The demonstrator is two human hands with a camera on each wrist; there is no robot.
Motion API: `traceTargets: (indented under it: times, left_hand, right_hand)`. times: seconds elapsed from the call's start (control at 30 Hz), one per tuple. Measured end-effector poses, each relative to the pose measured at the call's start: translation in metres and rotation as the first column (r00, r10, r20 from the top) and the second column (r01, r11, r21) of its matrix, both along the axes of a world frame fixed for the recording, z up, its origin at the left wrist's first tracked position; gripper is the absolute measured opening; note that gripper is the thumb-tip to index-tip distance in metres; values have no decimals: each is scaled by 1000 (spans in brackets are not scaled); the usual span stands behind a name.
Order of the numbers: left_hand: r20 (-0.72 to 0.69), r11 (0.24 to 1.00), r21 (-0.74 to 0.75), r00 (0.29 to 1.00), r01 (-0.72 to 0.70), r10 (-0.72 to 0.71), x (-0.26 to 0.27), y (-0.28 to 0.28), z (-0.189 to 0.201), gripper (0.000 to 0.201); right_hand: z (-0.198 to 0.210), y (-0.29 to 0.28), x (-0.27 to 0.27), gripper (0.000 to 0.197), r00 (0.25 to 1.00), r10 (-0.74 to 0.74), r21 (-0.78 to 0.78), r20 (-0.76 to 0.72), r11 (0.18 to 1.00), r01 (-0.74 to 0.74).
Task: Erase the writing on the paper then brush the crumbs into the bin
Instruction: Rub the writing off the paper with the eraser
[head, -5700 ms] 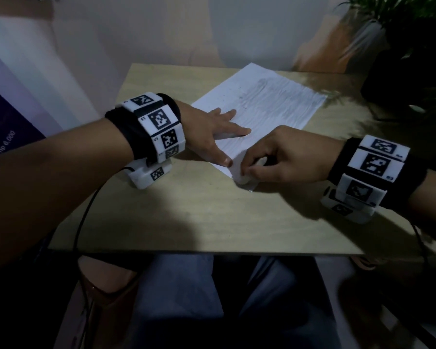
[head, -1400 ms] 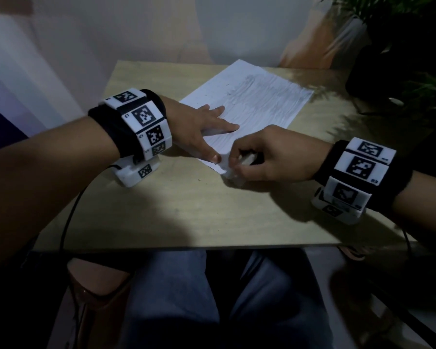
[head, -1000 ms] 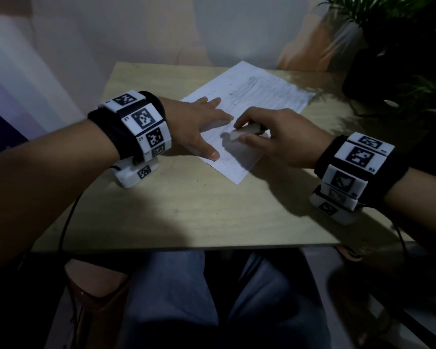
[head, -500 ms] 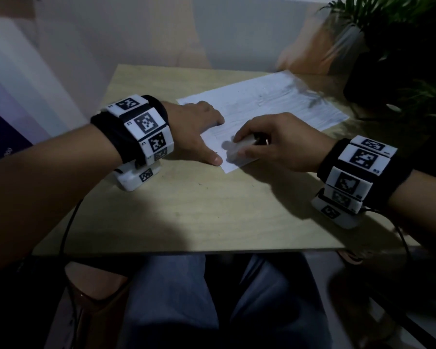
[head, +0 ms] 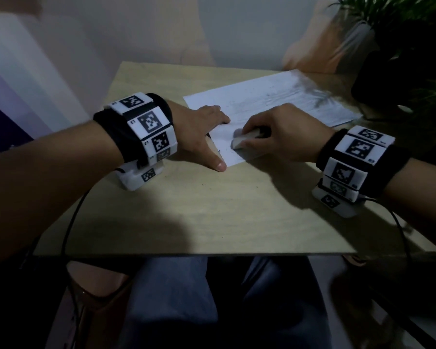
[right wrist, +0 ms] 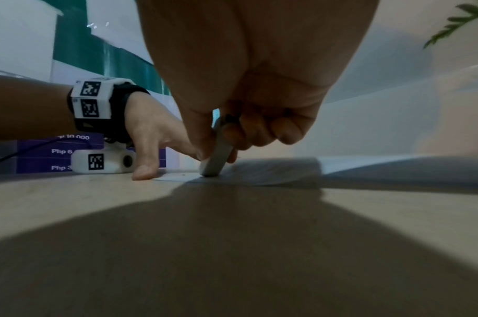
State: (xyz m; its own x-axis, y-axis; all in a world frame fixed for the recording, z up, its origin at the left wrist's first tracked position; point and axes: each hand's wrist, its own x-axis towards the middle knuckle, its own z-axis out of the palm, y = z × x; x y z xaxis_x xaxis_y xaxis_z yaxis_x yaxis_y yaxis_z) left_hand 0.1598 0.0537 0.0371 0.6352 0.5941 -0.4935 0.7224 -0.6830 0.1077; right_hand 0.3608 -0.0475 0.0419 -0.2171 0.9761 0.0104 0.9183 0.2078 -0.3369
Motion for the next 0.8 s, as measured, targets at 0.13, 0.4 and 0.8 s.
traceTargets:
  times: [0.13, 0.4, 0.8]
  left_hand:
    - [-14, 1000, -8, 1000, -1, 1, 1, -1, 2, 139]
    - [-13, 1000, -17, 1000, -4, 4, 3, -5, 5, 112]
    - [-5, 998, -55, 1000, -5, 4, 1, 2, 1, 130]
  right_hand:
    - [-1, -5, -5, 36, 998, 40, -53, -46, 998, -42]
    - [-4, 0, -1, 31, 993, 14, 20, -118, 1000, -11]
    - [1, -3, -4, 40, 989, 121, -106, -82, 986, -129]
